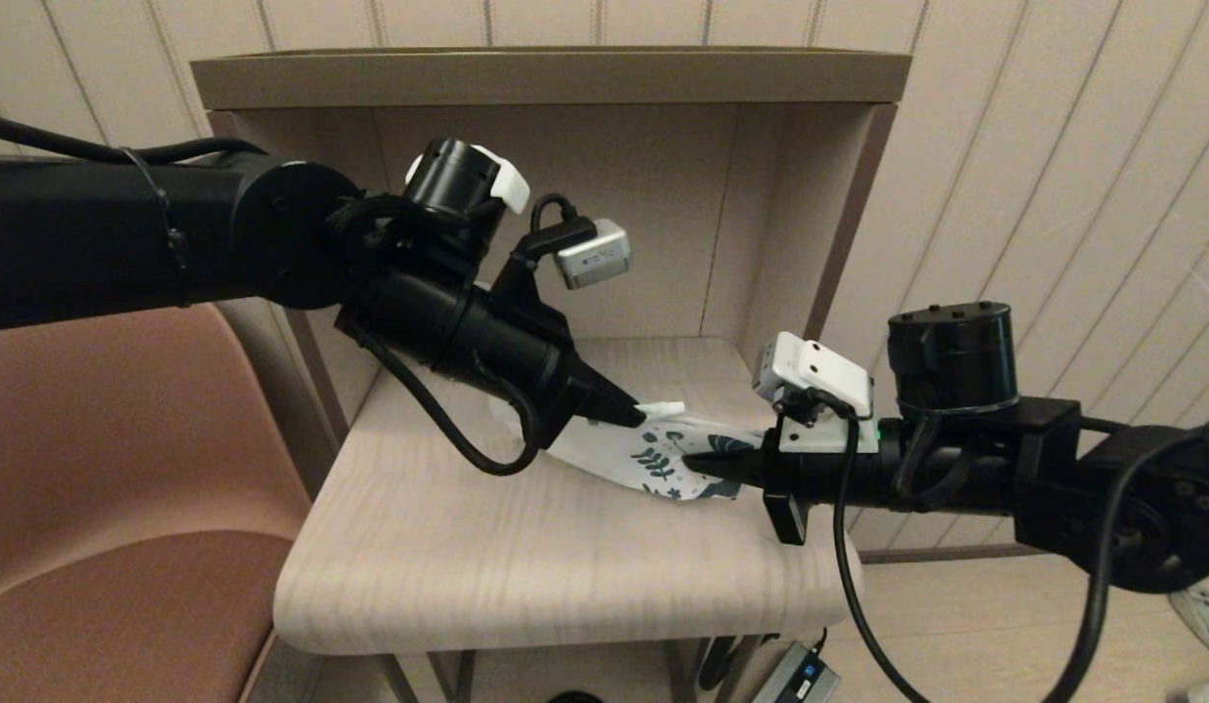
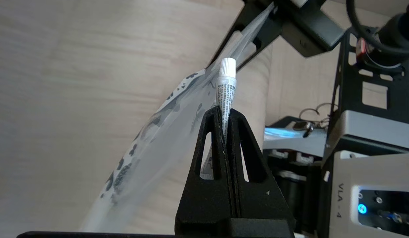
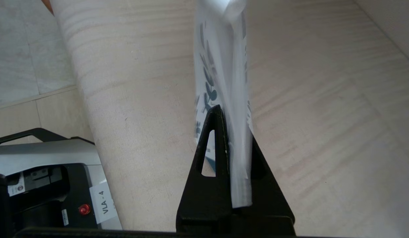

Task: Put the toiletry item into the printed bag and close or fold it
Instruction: Place the toothpaste in the storage bag

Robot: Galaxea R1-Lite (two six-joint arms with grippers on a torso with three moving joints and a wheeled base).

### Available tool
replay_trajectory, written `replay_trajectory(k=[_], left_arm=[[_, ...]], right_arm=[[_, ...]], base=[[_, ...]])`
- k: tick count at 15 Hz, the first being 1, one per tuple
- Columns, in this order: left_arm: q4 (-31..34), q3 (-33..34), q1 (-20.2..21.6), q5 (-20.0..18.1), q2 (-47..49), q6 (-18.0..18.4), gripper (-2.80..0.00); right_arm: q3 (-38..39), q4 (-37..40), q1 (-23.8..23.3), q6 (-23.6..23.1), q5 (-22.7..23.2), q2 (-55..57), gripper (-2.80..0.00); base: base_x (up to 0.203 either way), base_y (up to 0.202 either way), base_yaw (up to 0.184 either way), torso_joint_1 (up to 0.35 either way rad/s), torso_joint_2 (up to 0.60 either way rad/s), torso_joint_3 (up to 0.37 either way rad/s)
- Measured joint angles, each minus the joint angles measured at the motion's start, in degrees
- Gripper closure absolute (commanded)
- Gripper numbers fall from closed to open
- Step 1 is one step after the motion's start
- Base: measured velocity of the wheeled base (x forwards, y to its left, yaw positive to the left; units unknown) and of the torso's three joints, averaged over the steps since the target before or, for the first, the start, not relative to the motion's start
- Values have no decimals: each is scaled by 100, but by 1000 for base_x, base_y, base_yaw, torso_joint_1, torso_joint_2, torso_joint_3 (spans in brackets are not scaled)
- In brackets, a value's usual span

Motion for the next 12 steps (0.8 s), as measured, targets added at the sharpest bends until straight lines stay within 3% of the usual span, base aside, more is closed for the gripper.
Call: replay_trajectory(k=[5, 12], left_arm=[[26, -256, 46, 11, 33, -4, 0], [-16, -26, 57, 13, 181, -37, 0]], right_arm=[[2, -2, 45, 0, -6, 40, 0], [-39, 0, 56, 0, -9, 155, 0]], base=[[0, 0, 0, 0, 0, 0], [0, 0, 0, 0, 0, 0]])
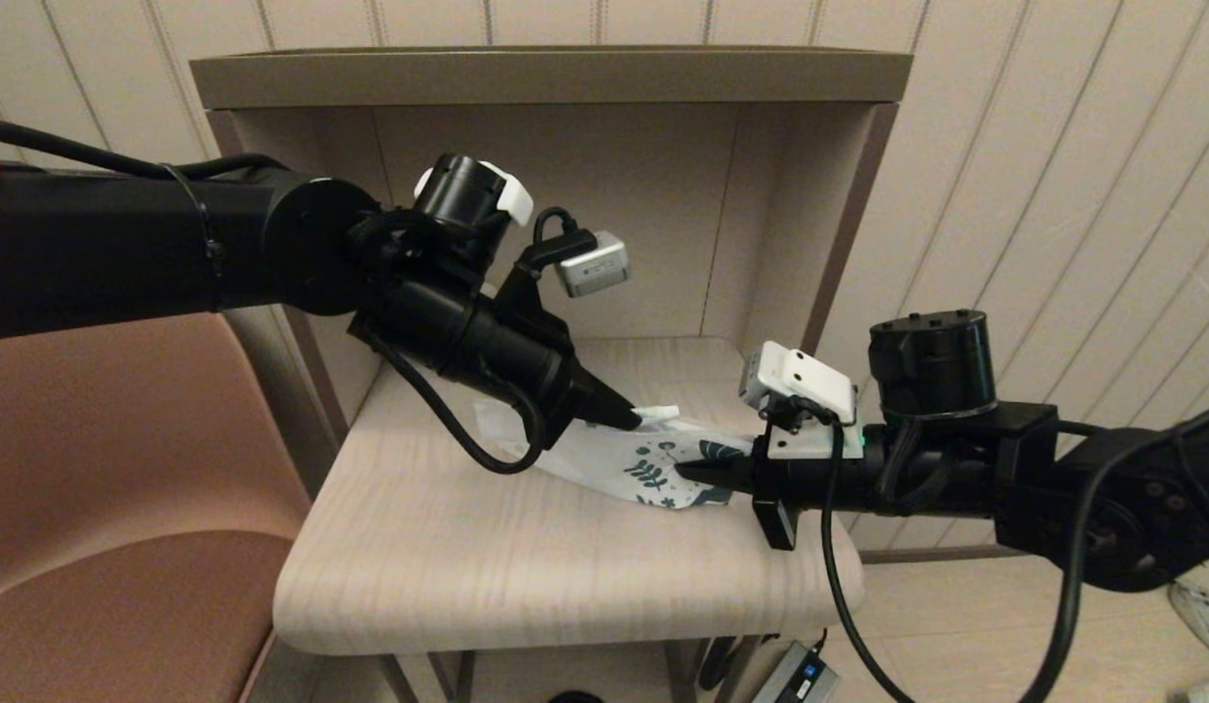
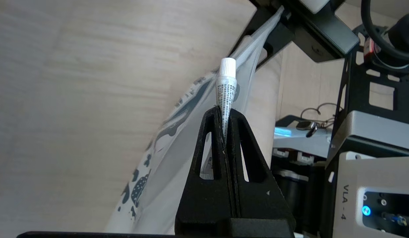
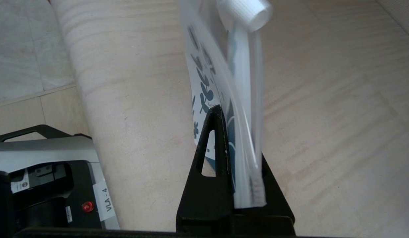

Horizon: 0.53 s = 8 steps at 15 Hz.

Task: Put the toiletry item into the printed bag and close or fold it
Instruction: Place the toothpaste in the storage bag

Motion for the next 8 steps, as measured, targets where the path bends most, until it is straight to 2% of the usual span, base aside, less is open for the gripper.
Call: replay_trajectory(k=[8], left_arm=[[-246, 242, 26, 24, 30, 8, 0]], right_arm=[[-6, -2, 0, 0, 0, 42, 0]], base=[[0, 0, 0, 0, 0, 0]])
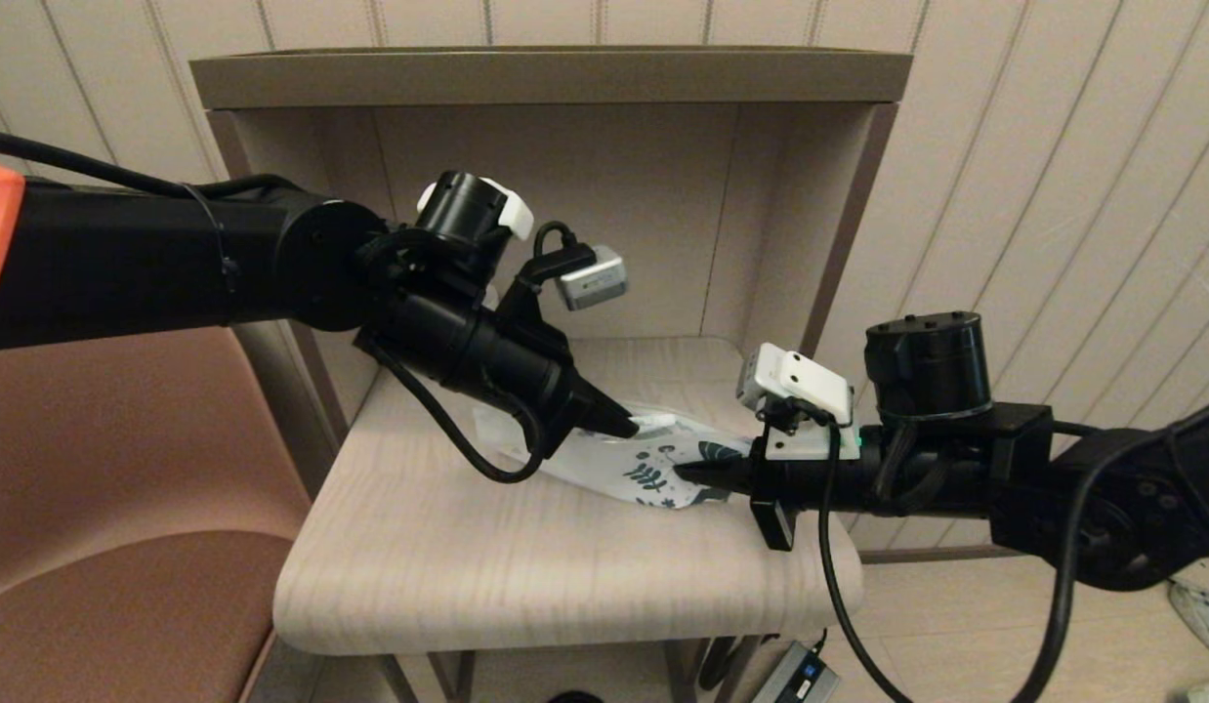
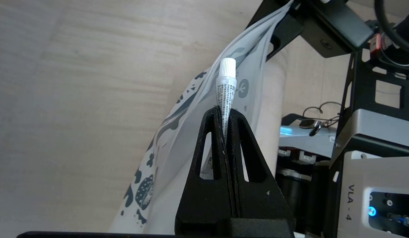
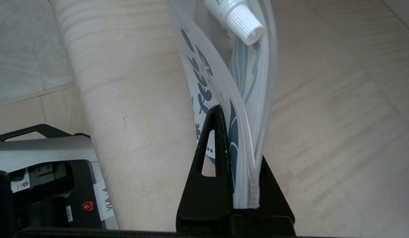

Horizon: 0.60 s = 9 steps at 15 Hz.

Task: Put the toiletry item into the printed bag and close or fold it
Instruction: Place the toothpaste in the storage bag

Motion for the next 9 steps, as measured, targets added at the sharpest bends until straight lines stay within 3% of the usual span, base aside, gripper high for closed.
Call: replay_trajectory(k=[7, 8, 9], left_arm=[[-4, -69, -4, 4, 127, 7, 0], [-2, -69, -4, 3, 137, 7, -280], [-3, -69, -1, -2, 143, 5, -280]], right_arm=[[9, 2, -4, 0, 0, 5, 0], [9, 2, 0, 0, -2, 9, 0], [6, 2, 0, 0, 0, 9, 0]], base=[[0, 0, 0, 0, 0, 0], [0, 0, 0, 0, 0, 0], [0, 0, 0, 0, 0, 0]])
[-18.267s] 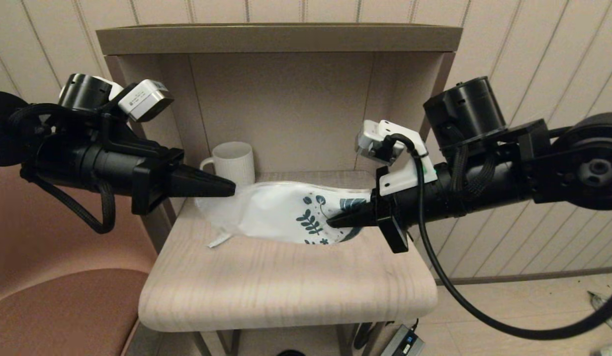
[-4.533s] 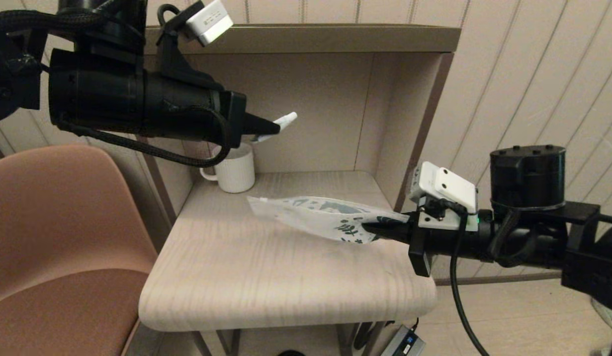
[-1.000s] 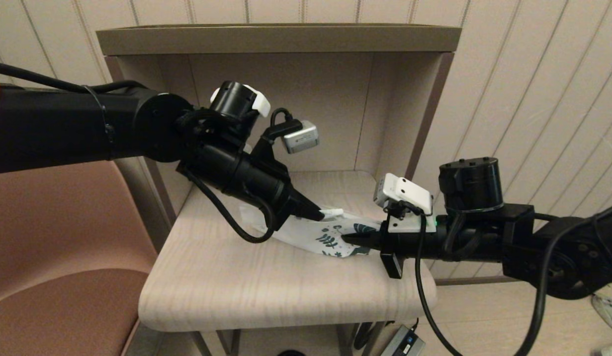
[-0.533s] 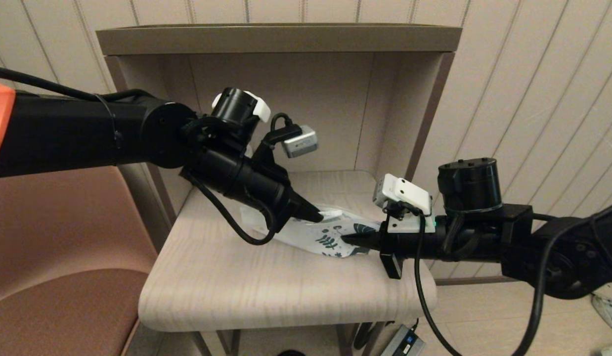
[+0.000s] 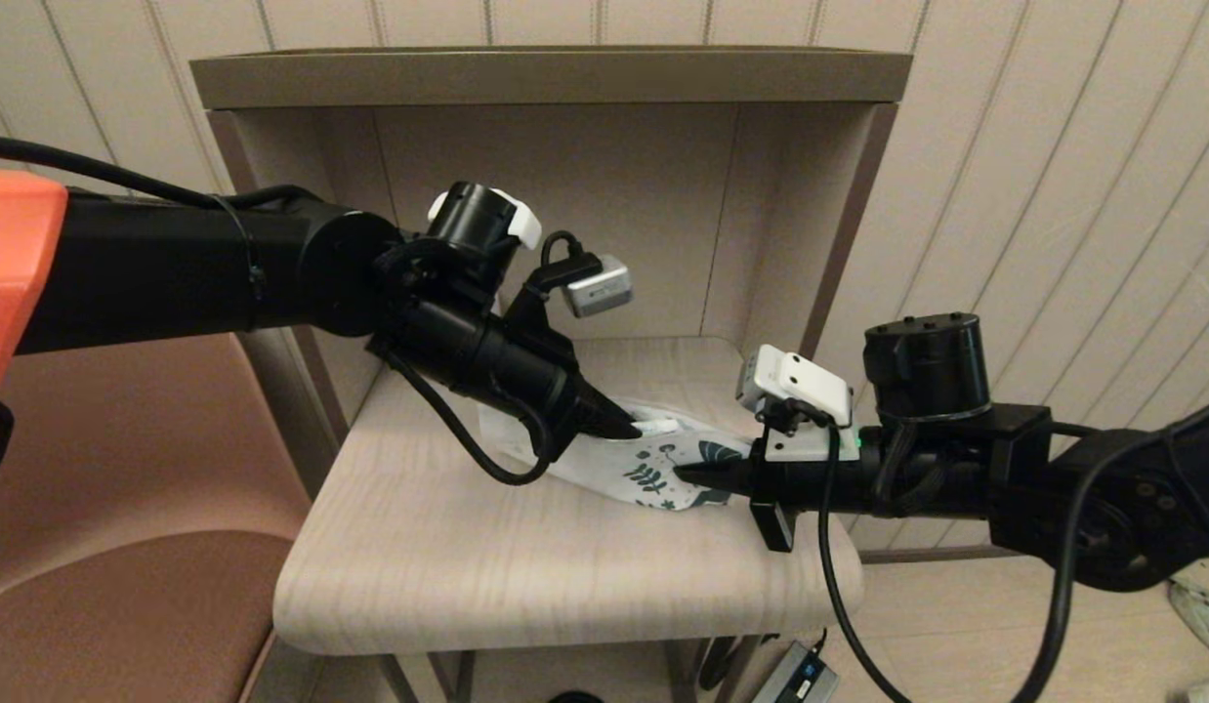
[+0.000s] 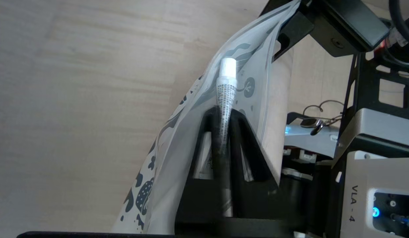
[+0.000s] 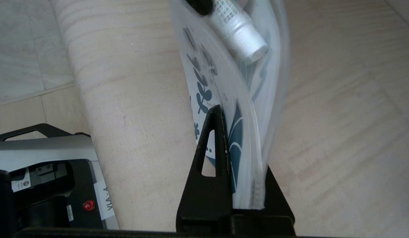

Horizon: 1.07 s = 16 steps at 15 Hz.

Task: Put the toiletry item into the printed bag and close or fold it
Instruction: Place the toothpaste in the storage bag

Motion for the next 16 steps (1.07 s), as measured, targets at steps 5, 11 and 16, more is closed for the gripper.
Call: replay_trajectory(k=[5, 11, 16], left_arm=[[-2, -127, 1, -4, 0, -155, -280], [41, -232, 116, -29, -310, -193, -280], [47, 135, 623, -38, -932, -166, 0]], right_arm=[[-15, 0, -11, 0, -3, 16, 0], [-15, 0, -11, 0, -2, 32, 0], [-15, 0, -11, 1, 0, 10, 0]], base=[[0, 0, 0, 0, 0, 0], [0, 0, 0, 0, 0, 0], [0, 0, 0, 0, 0, 0]])
